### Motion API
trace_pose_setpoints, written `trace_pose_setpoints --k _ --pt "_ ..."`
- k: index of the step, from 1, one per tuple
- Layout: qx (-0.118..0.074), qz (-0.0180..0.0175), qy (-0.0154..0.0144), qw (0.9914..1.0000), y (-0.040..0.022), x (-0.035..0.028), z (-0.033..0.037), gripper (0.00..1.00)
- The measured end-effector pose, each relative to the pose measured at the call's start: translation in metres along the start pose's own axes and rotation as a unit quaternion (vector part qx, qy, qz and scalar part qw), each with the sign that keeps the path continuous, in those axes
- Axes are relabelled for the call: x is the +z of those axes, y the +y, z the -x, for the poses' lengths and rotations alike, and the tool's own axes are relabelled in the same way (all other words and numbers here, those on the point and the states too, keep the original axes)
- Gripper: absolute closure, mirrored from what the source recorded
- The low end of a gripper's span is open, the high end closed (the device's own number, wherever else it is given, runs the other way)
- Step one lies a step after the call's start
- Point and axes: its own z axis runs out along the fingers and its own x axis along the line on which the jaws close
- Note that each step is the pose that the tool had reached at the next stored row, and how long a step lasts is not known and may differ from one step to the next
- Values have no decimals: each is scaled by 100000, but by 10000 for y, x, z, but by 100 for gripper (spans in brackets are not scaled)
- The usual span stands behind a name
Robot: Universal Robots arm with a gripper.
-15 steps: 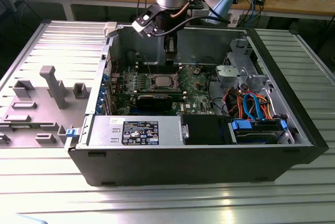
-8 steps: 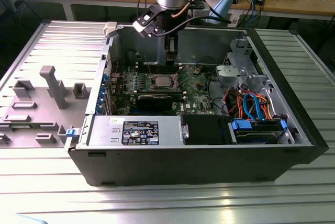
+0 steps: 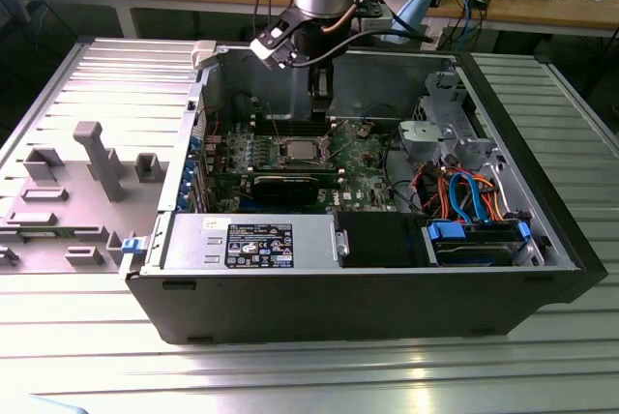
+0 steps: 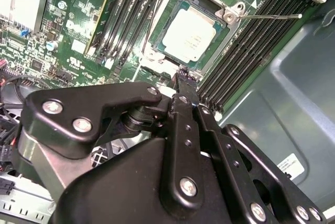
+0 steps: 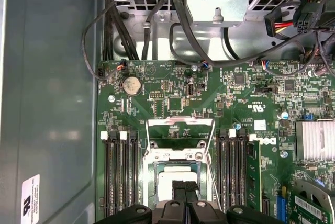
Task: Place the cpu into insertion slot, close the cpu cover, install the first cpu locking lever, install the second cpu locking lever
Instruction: 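Close the cpu cover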
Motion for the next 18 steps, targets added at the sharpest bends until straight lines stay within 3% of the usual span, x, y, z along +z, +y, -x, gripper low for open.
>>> trace_pose_setpoints --k 18 --pt "6 0 0 100000 77 4 -1 89"
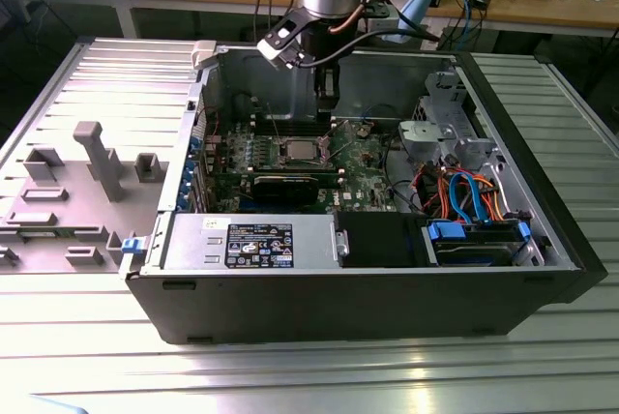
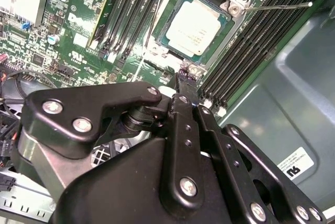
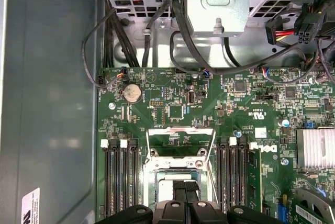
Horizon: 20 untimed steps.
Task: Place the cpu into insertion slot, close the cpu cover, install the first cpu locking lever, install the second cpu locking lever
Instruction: 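Close the cpu cover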
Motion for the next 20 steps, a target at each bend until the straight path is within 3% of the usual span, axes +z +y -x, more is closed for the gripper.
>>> trace_pose_setpoints --k 20 --pt "0 1 -1 100000 67 3 0 89"
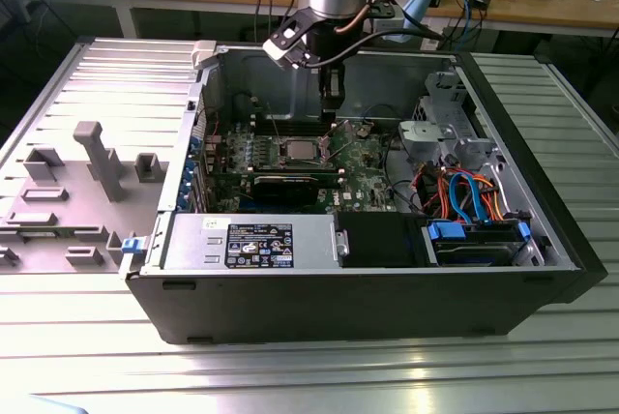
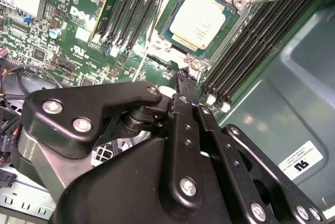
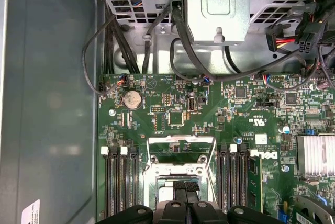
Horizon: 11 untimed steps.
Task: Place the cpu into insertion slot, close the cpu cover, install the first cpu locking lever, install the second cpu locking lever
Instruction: 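Close the cpu cover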
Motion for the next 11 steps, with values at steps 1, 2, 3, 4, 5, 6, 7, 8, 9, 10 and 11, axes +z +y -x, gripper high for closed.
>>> trace_pose_setpoints --k 1,2,3,4,5,6,7,8,9,10,11 --pt "-3 1 1 100000 1 0 0 89" --pt "-3 -1 1 100000 2 0 0 89" --pt "-4 1 1 100000 8 0 0 89" --pt "-1 -1 1 100000 14 1 0 89" --pt "-4 -1 0 100000 15 1 0 89" --pt "-1 0 0 100000 15 1 0 89" --pt "-2 -1 -2 100000 15 1 0 89" --pt "-16 -2 0 100000 21 1 0 89" --pt "-5 0 0 100000 25 1 0 89" --pt "-6 0 4 100000 30 1 0 89" --pt "-3 -2 0 100000 40 2 0 89"
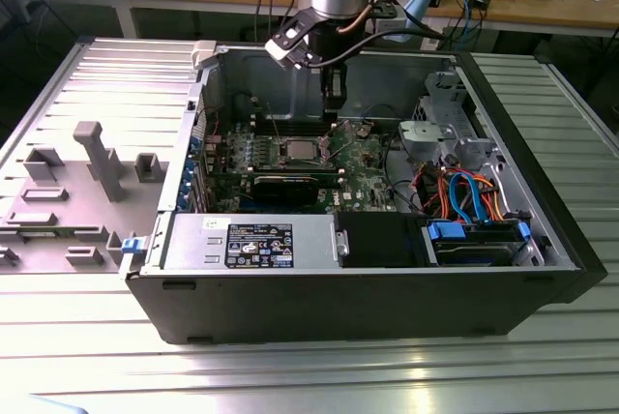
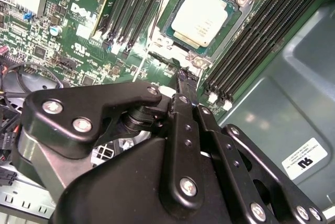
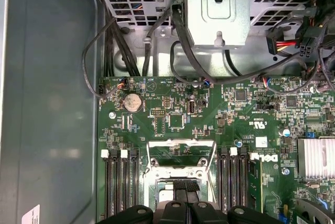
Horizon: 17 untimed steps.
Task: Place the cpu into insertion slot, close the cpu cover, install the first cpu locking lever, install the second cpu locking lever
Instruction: 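Close the cpu cover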
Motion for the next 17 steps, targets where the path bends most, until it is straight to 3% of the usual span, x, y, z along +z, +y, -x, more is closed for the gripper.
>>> trace_pose_setpoints --k 17 --pt "-3 2 1 100000 40 2 0 89"
